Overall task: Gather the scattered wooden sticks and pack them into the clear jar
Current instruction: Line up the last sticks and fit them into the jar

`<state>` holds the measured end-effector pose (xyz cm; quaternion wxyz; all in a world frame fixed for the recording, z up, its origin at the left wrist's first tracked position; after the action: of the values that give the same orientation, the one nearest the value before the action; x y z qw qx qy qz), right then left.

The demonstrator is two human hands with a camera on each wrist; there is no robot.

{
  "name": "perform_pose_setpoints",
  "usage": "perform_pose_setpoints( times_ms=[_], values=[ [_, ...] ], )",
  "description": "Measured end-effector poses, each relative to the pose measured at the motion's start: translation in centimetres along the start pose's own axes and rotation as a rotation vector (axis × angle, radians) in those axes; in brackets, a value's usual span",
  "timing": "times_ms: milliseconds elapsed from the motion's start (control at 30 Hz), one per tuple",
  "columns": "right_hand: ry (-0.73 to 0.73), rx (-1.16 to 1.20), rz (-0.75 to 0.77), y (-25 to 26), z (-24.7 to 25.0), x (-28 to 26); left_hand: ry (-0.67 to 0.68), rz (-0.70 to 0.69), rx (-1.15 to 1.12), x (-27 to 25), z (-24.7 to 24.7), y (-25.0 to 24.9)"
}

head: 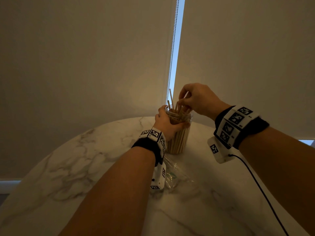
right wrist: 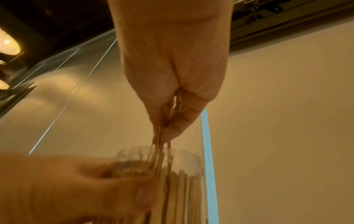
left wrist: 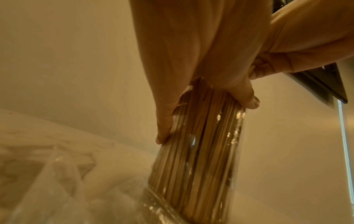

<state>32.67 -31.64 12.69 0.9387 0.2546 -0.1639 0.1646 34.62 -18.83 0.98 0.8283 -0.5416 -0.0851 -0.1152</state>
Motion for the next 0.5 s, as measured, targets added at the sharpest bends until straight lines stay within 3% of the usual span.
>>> perform_pose_setpoints(
  times_ms=[67,133,267,333,400,500],
  values=[
    [-0.142,-0.005,-0.007,-0.4,-0.2,-0.2,0.004,0.003,-0.008,0.0,-0.1,0.0],
    [-0.123,-0.054,-0.014,-0.1,-0.5,-0.2,0.007,0.012,-0.01,0.0,-0.1,0.1],
    [0.278,-0.129,-0.128,1.1,-0.5,-0.6,0.004,0.013,-0.01,0.1,-0.1,0.2],
    [0.388,-0.101,-0.153,1.4,0.0,-1.1,0.011,0.014,-0.002,0.0,-0.1,0.2],
    [0.367,-0.153,-0.117,1.5,0.5,-1.0,0.005,0.006,-0.005,0.0,0.0,0.1],
    [0.213,-0.118,-0.072,1.4,0.7,-0.8,0.004,0.003,-0.007,-0.1,0.0,0.0]
  ],
)
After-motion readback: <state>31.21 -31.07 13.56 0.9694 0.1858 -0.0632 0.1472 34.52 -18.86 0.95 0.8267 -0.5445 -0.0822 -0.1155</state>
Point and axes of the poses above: each hand's wrist, its own x-axis towards the middle knuckle, its own z-axis out of the back of the hand, y = z × x, the point moved 4 cm from there along x, towards the middle knuckle, and after that the axes turned 3 degrees about y, right-handed, at the moved point
